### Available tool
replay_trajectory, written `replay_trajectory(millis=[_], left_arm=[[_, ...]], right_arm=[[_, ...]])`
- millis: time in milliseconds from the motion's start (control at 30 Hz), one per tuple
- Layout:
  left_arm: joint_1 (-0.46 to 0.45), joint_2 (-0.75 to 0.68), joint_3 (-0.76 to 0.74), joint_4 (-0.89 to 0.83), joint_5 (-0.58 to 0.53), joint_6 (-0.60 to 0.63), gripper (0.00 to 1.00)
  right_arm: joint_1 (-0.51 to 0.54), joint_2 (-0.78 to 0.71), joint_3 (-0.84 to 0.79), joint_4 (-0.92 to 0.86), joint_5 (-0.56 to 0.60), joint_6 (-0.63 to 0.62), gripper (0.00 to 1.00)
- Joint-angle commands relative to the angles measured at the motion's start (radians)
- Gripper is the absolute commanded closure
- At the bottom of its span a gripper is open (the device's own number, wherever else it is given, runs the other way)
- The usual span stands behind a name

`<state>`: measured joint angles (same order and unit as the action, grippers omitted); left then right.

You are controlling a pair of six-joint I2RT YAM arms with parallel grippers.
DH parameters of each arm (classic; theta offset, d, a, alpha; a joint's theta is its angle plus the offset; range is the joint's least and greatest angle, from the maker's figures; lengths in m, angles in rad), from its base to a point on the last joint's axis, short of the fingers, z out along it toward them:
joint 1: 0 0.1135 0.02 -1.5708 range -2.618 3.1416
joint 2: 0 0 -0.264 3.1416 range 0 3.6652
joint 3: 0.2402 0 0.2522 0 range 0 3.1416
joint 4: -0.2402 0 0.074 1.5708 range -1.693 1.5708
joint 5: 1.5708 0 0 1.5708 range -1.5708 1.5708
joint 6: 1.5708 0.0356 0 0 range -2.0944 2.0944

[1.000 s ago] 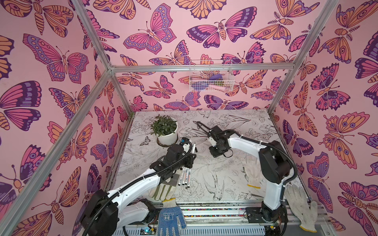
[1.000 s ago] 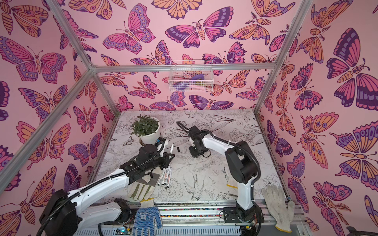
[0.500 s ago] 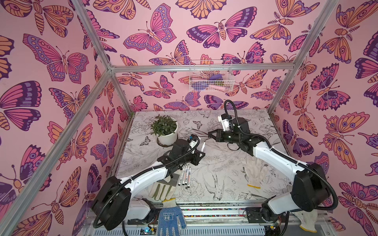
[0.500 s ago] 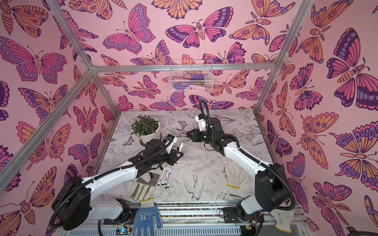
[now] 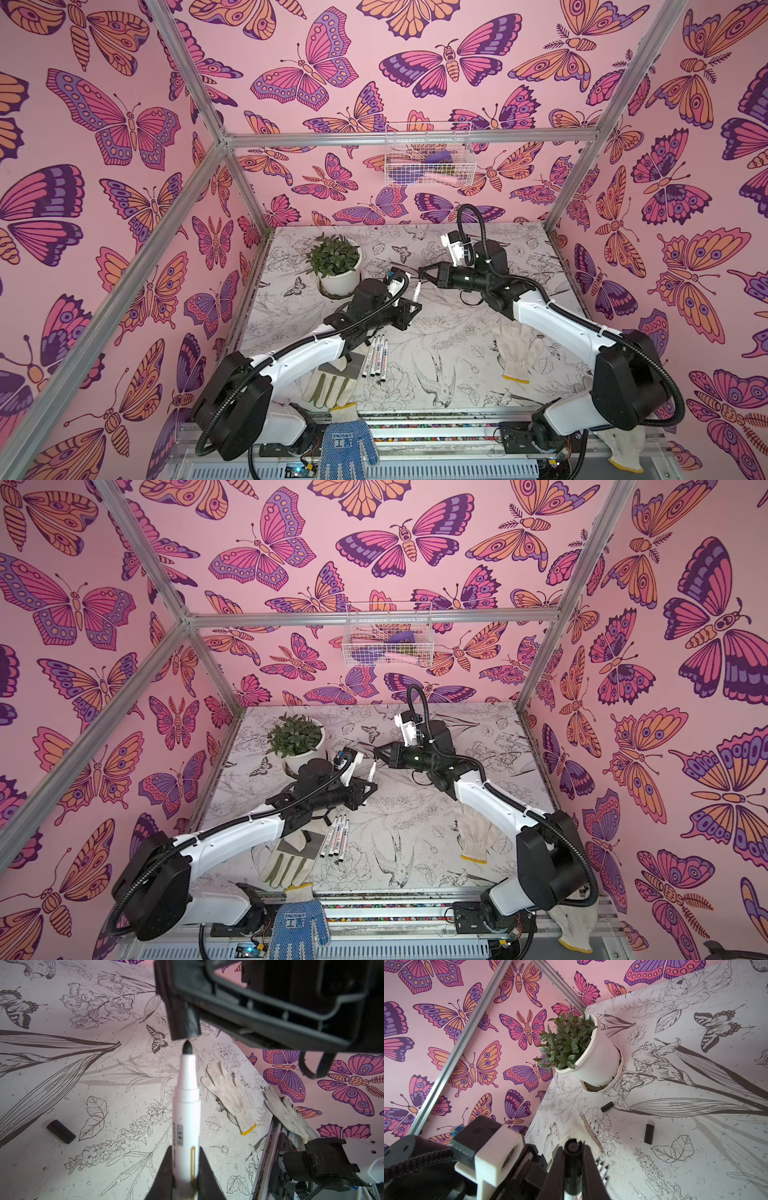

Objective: Insert the pens into the pen caps
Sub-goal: 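Bring the held cap toward the marker tip while the left gripper raises the marker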

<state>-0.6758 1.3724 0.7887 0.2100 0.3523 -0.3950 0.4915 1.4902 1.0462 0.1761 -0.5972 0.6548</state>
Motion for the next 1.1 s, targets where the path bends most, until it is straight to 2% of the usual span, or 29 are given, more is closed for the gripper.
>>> replay_trajectory(millis=[0, 433, 700, 933, 1067], left_arm=[[-0.006, 0.013, 0.018, 0.028, 0.017, -0.011, 1.00], [-0.006, 0.023, 0.030, 0.075, -0.020, -0.050, 1.00], [0.007, 0.068, 0.092, 0.175, -0.034, -0.113, 1.00], [0.019, 0.098, 0.156, 0.235, -0.028, -0.168, 1.00], [0.020, 0.109, 0.194, 0.216, -0.035, -0.168, 1.00]], right_arm=[[0.004, -0.011, 0.016, 0.013, -0.028, -0.007, 1.00], [0.004, -0.037, 0.029, -0.069, -0.035, -0.070, 1.00], [0.001, -0.058, 0.038, -0.095, -0.041, -0.087, 1.00], [-0.039, -0.083, 0.038, -0.142, -0.127, -0.105, 1.00], [-0.042, -0.095, 0.055, -0.258, -0.185, -0.183, 1.00]])
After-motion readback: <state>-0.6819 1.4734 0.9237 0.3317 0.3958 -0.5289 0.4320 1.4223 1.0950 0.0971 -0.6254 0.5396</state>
